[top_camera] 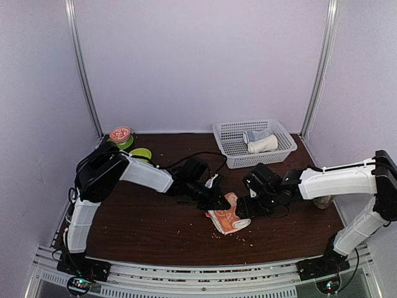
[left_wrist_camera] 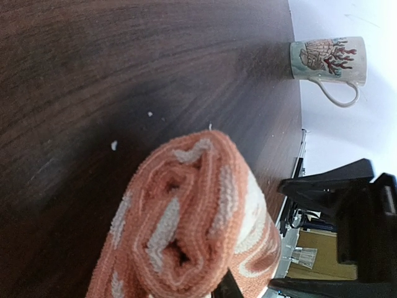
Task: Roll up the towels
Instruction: Roll the towel at the center of the board.
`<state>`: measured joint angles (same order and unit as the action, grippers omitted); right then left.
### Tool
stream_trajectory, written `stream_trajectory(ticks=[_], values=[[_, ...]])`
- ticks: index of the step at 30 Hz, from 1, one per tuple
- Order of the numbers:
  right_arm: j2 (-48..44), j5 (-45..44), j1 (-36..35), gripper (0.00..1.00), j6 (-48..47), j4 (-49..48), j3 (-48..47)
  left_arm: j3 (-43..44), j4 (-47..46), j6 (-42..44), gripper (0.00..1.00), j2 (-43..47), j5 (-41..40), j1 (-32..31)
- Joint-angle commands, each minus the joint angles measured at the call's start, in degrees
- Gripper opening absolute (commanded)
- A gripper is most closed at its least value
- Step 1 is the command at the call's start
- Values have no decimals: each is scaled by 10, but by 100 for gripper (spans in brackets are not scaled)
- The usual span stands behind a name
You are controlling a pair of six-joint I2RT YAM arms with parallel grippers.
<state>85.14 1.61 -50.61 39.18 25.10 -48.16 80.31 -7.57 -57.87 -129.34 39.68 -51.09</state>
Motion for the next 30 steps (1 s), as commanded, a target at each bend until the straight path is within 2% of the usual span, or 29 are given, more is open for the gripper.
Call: stream_trajectory(ticks=[1, 12, 15, 20, 23, 30], values=[[18, -8, -12, 76, -13, 29, 3, -8, 38, 17, 9, 3, -27, -1], [47, -52, -41, 75, -53, 129, -5, -30, 39, 23, 10, 29, -18, -6], [6, -30, -33, 76, -46, 91, -2, -35, 40, 25, 10, 33, -18, -7], [-45, 53, 12, 78, -6, -26, 20, -40, 39, 25, 10, 34, -19, -13], [-33, 101, 44, 78, 3, -81, 32, -42, 39, 26, 10, 34, -19, -15], [33, 155, 73, 72, -22, -113, 32, -37, 44, 27, 10, 34, -19, -16]])
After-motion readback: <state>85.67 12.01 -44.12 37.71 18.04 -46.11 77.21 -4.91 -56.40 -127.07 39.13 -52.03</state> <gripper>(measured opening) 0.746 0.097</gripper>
